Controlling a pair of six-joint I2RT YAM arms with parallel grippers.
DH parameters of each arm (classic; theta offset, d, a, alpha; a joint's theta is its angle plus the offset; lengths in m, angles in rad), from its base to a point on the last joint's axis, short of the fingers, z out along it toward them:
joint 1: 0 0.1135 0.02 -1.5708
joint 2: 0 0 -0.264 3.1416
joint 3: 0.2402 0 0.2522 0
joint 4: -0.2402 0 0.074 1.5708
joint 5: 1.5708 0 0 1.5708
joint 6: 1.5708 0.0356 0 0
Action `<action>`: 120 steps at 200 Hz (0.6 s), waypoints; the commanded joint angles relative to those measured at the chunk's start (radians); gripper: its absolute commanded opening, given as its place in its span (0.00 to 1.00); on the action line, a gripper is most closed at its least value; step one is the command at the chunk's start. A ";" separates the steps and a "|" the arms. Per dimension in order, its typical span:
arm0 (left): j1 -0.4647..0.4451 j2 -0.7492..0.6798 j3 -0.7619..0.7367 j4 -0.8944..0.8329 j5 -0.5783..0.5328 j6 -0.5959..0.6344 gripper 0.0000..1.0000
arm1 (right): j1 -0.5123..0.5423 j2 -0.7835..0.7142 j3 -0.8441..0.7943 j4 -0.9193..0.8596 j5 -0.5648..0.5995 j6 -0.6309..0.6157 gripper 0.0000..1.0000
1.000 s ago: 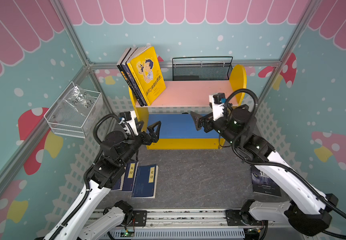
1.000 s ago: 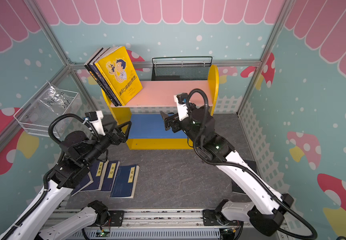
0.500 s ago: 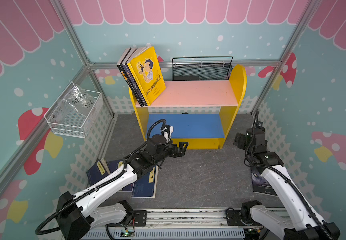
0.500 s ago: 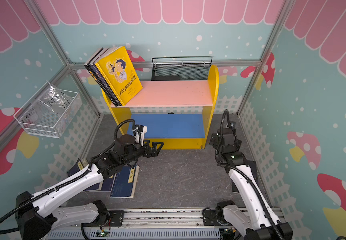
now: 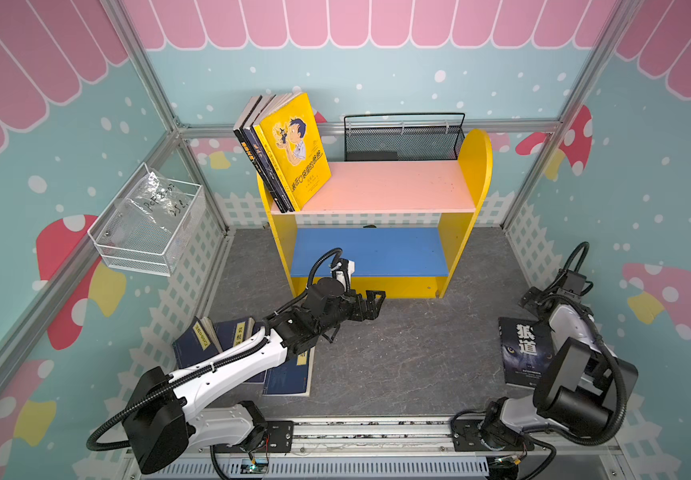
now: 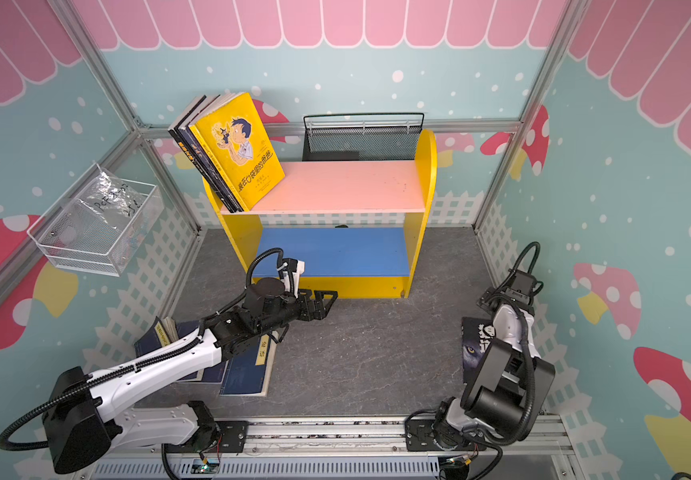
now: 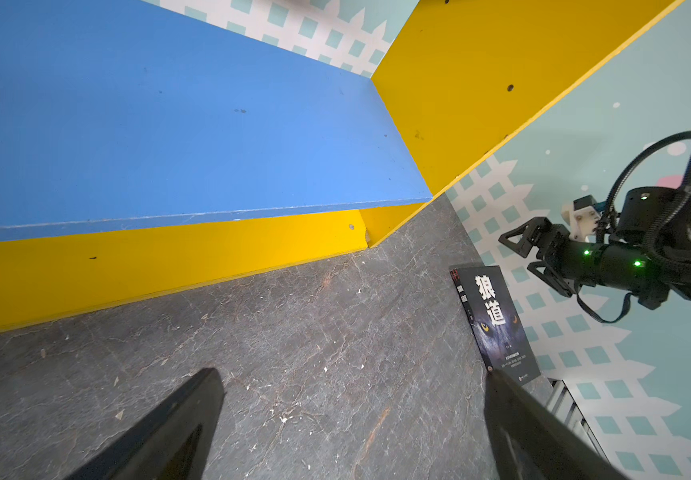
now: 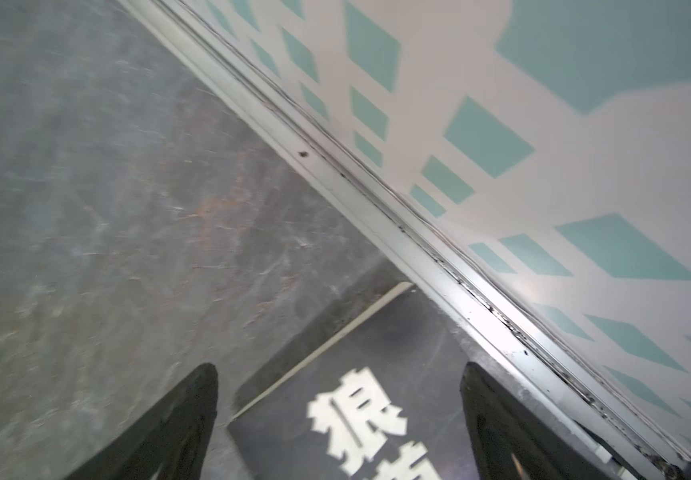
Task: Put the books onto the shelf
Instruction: 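Move the right gripper down to the black wolf-cover book while left gripper waits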
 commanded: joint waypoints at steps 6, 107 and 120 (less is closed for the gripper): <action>-0.003 0.037 0.044 0.028 0.020 -0.013 0.99 | -0.040 0.070 -0.029 0.042 -0.028 0.007 0.91; -0.003 0.043 0.042 0.027 0.014 0.002 0.99 | -0.067 0.167 -0.148 0.102 -0.128 0.077 0.87; -0.003 0.045 0.039 0.035 0.015 0.004 0.99 | -0.065 0.150 -0.175 0.116 -0.196 0.092 0.85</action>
